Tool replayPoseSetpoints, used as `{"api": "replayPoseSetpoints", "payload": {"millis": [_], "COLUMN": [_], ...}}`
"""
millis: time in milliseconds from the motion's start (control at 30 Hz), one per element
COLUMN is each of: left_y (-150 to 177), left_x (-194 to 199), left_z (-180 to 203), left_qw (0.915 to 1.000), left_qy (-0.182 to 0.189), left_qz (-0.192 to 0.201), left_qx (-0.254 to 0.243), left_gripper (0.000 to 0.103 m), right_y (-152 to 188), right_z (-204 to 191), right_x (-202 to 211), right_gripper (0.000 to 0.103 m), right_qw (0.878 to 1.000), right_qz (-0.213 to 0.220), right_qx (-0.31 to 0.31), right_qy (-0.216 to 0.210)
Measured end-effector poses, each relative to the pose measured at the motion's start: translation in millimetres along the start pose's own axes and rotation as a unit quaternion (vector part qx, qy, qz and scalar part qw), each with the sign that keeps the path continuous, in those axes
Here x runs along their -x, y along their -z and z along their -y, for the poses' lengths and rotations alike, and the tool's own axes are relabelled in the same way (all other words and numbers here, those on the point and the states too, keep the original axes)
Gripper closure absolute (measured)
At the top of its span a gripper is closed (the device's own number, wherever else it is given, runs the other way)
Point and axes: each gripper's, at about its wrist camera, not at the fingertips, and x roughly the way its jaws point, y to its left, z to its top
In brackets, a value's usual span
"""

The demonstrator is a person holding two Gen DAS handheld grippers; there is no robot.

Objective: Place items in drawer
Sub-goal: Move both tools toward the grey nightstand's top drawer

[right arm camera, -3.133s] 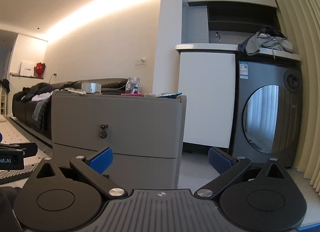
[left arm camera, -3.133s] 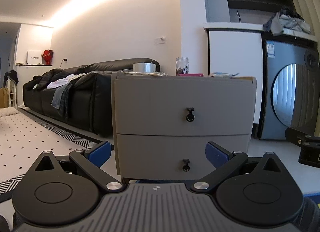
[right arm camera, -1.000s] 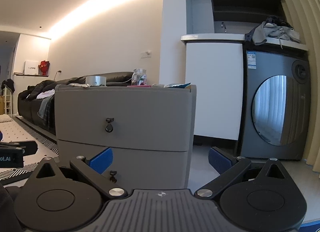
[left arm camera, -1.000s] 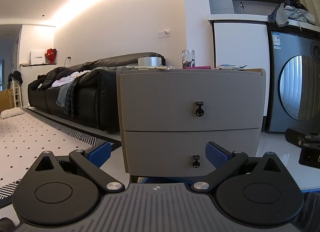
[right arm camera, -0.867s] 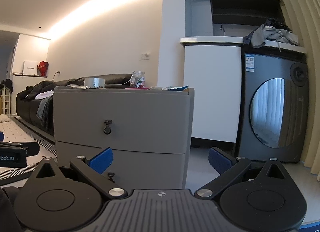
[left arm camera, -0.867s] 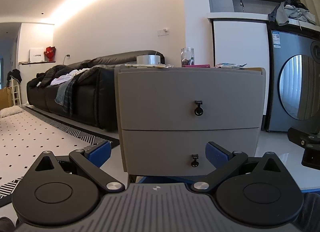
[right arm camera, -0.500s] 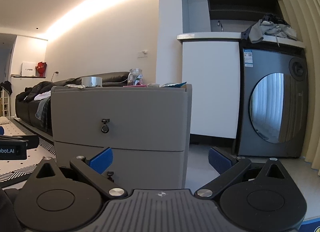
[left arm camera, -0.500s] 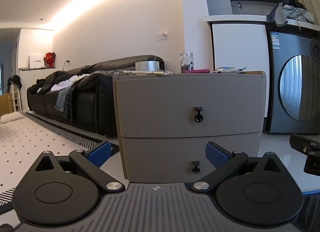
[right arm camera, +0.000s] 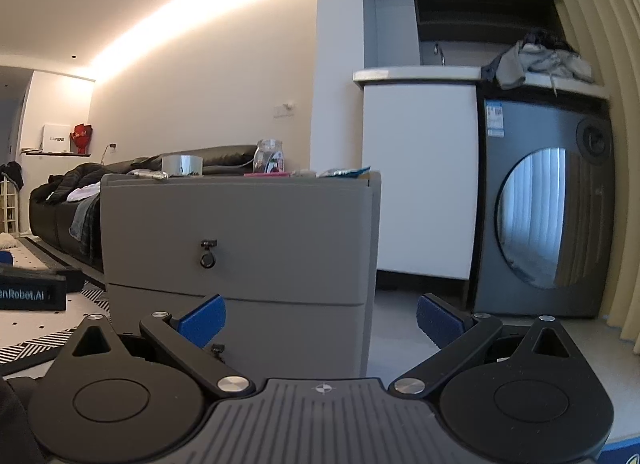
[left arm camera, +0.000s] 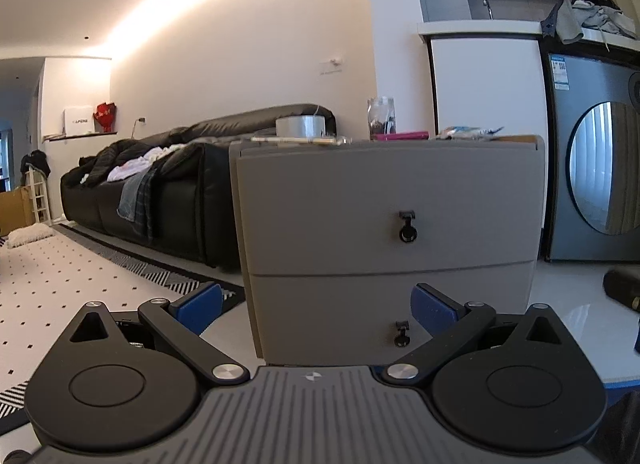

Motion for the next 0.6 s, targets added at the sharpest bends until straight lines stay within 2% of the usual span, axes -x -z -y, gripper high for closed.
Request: {"api": "replayPoseSetpoints", "payload": {"millis": [600], "left_y": [-7.6], "left_x": [-19.5], "left_z": [5.2], "left_qw": [0.9997], "left_qy": [0.004], "left_qz": [-0.018], "left_qx": [0.014], "left_gripper": [0.000], "right_y": [3.6], "right_z": [7.6], "right_x": [-2.5], "right_gripper": [0.000], "right_qw": [1.000], "right_qz": [-0.014], "right_qx": [-0.009], "right_qy": [0.003]}}
